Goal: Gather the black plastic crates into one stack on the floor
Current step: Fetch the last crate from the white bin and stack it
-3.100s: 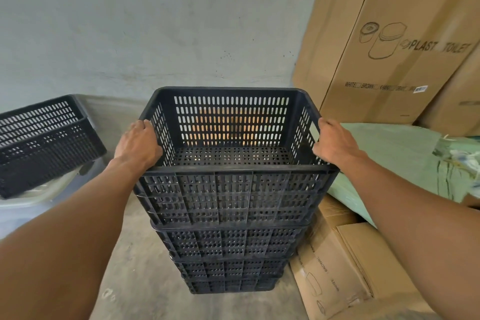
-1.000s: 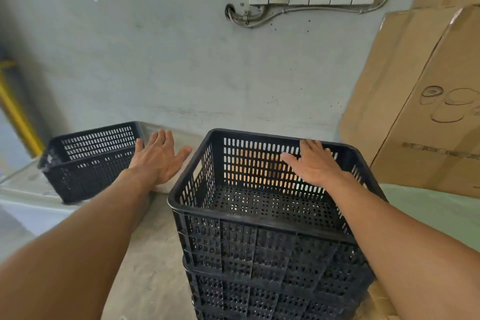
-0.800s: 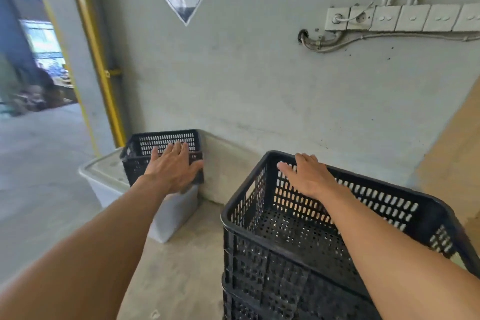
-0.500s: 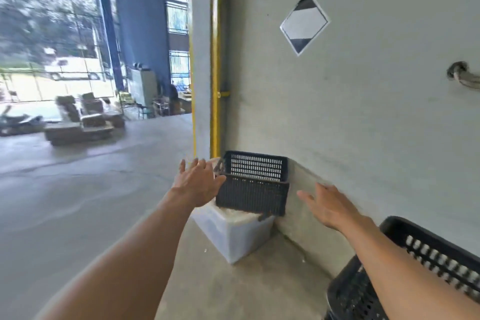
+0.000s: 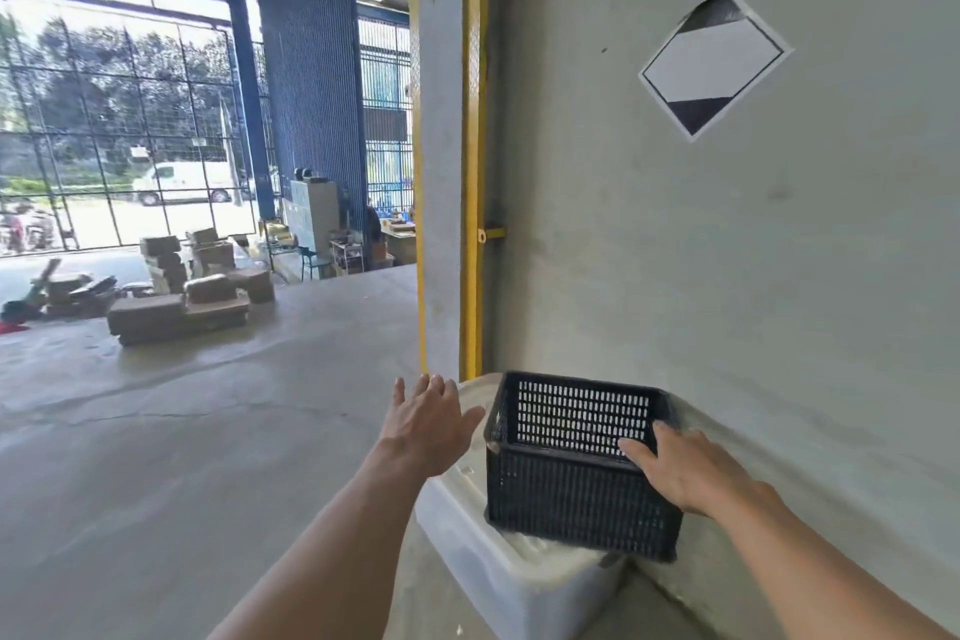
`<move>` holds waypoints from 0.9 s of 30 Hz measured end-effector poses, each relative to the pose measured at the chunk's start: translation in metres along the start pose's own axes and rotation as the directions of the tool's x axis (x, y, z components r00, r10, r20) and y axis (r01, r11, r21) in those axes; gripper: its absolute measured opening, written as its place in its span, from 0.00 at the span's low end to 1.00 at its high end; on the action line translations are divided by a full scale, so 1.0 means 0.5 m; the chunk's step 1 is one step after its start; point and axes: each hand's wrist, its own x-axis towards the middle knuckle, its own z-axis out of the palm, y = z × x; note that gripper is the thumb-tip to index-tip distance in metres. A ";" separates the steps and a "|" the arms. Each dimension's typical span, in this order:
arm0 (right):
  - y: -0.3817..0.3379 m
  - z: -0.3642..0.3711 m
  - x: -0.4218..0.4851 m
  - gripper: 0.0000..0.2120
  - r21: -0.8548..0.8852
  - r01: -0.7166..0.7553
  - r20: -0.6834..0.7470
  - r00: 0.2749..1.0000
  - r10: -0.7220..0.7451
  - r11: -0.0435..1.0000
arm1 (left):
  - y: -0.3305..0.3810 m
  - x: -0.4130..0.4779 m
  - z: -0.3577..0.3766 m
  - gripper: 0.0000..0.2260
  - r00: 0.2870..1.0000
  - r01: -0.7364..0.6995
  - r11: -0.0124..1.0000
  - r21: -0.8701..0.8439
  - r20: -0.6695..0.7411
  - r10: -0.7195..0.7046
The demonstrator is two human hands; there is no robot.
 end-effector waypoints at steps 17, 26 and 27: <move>0.109 0.213 0.612 0.34 -0.017 -0.140 0.170 0.975 0.141 0.990 | 0.031 0.552 0.370 0.24 0.968 -0.033 0.998 -0.046 0.248 0.044; 0.251 0.361 0.853 0.33 -0.085 -0.242 0.335 0.907 0.256 0.967 | 0.086 0.729 0.610 0.25 0.901 0.078 0.991 -0.110 0.433 -0.023; 0.262 0.378 0.865 0.33 -0.092 -0.256 0.339 0.901 0.272 0.962 | 0.085 0.738 0.635 0.27 0.893 0.096 0.990 -0.100 0.447 -0.042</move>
